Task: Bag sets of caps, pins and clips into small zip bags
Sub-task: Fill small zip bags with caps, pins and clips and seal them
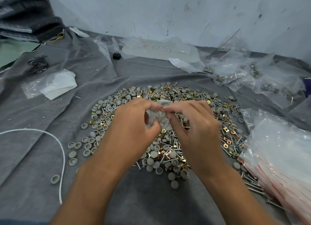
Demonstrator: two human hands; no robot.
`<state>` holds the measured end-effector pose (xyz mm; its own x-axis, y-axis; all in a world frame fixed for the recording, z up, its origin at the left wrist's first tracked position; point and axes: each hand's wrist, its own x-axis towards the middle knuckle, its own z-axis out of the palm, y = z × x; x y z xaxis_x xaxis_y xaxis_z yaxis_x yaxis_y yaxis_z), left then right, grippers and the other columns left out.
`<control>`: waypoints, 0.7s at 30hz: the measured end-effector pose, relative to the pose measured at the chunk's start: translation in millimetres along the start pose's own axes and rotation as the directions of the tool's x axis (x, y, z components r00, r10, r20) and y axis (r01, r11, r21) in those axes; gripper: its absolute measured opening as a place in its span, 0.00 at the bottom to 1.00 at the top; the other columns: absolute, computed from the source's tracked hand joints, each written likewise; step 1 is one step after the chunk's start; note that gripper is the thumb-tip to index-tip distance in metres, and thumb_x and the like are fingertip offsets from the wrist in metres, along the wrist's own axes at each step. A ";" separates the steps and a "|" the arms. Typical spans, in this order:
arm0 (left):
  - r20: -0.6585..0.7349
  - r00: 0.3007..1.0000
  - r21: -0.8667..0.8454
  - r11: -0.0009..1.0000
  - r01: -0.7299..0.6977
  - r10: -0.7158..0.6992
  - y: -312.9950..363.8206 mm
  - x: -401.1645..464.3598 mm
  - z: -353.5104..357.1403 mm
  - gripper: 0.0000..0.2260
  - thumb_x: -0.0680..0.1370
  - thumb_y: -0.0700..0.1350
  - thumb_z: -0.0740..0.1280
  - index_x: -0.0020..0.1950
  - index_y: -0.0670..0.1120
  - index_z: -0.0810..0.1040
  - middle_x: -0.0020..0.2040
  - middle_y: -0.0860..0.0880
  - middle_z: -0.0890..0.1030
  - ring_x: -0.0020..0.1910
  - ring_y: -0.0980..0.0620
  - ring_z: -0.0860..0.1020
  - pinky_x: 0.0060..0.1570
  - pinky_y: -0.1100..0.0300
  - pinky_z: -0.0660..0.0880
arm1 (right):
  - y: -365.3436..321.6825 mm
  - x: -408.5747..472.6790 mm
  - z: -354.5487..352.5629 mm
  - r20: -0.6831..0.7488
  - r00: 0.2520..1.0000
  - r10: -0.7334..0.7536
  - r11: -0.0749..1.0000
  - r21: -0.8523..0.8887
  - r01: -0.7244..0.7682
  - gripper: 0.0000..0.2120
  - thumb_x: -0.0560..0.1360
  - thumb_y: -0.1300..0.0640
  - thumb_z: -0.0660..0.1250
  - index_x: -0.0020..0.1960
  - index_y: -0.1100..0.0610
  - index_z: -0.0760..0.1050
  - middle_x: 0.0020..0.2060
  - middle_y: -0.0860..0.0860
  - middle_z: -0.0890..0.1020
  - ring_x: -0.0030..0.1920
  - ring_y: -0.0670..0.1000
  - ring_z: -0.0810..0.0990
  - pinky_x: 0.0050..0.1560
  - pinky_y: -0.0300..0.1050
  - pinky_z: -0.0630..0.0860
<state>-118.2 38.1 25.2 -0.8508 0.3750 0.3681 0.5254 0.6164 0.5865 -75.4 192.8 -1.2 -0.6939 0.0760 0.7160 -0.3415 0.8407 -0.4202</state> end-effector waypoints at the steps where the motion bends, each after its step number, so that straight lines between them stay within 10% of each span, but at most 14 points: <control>1: -0.001 1.000 -0.005 1.000 -0.001 0.001 0.4 0.2 -0.2 0.13 0.75 0.44 0.73 0.59 0.54 0.82 0.45 0.66 0.75 0.47 0.71 0.73 0.46 0.82 0.64 | 0.7 -0.3 1.1 0.014 1.000 0.005 1.000 -0.020 -0.005 0.07 0.79 0.53 0.70 0.55 0.53 0.83 0.49 0.45 0.82 0.52 0.48 0.76 0.54 0.32 0.67; 8: -0.094 0.995 -0.038 0.999 0.037 -0.040 0.3 0.1 -1.6 0.15 0.77 0.41 0.68 0.63 0.52 0.80 0.51 0.61 0.77 0.46 0.66 0.75 0.46 0.80 0.66 | 11.7 0.5 -4.2 0.225 0.949 0.219 0.973 0.025 -0.231 0.02 0.78 0.51 0.70 0.49 0.44 0.78 0.47 0.37 0.76 0.46 0.37 0.74 0.48 0.29 0.70; 14: -0.113 0.992 -0.049 0.997 0.054 -0.060 -0.2 0.4 -1.1 0.15 0.78 0.42 0.67 0.63 0.52 0.80 0.47 0.62 0.75 0.44 0.66 0.74 0.44 0.79 0.66 | 21.0 -16.9 2.2 0.771 0.556 0.311 0.948 -0.214 -0.235 0.09 0.74 0.43 0.74 0.52 0.41 0.79 0.47 0.38 0.77 0.45 0.39 0.77 0.50 0.48 0.80; 21: -0.106 0.993 -0.046 0.998 0.049 -0.054 0.5 0.2 0.2 0.15 0.78 0.41 0.67 0.64 0.51 0.80 0.52 0.60 0.77 0.47 0.65 0.74 0.46 0.80 0.66 | 16.3 -19.7 9.7 0.779 0.584 0.228 0.973 -0.166 -0.158 0.07 0.75 0.46 0.73 0.52 0.43 0.78 0.49 0.41 0.75 0.53 0.45 0.76 0.54 0.51 0.77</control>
<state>-118.1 38.6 25.4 -0.8725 0.2653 0.4104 0.4825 0.6015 0.6368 -73.4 199.9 -27.6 -0.9771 -0.1814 -0.1115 -0.1173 0.8954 -0.4294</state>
